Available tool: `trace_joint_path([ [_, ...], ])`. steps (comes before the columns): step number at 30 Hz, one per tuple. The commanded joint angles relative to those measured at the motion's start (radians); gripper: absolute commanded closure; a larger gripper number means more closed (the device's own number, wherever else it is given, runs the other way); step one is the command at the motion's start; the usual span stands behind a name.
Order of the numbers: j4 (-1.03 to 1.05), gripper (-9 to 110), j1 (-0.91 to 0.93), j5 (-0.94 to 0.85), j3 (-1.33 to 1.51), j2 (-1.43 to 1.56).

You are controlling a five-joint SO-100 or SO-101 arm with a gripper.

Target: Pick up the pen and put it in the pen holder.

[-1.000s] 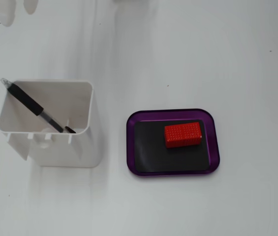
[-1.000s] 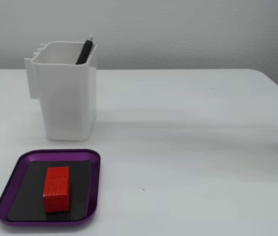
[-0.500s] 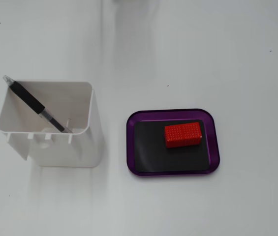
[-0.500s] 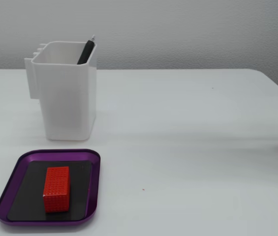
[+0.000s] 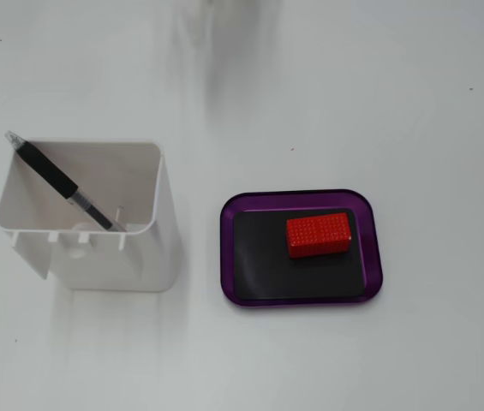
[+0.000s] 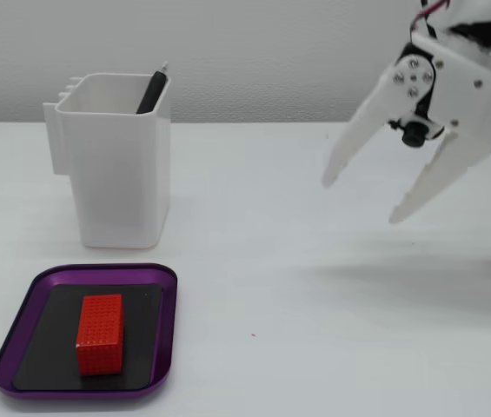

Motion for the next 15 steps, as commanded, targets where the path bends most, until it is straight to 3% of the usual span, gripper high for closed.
trace_joint_path([
  [1, -0.048, 81, -0.023, 0.002, 0.164, 0.164],
  [11, -0.038, 82, -0.023, 0.0, 0.489, 0.627],
  [15, -0.048, 94, -0.023, 0.0, 0.525, 0.64],
])
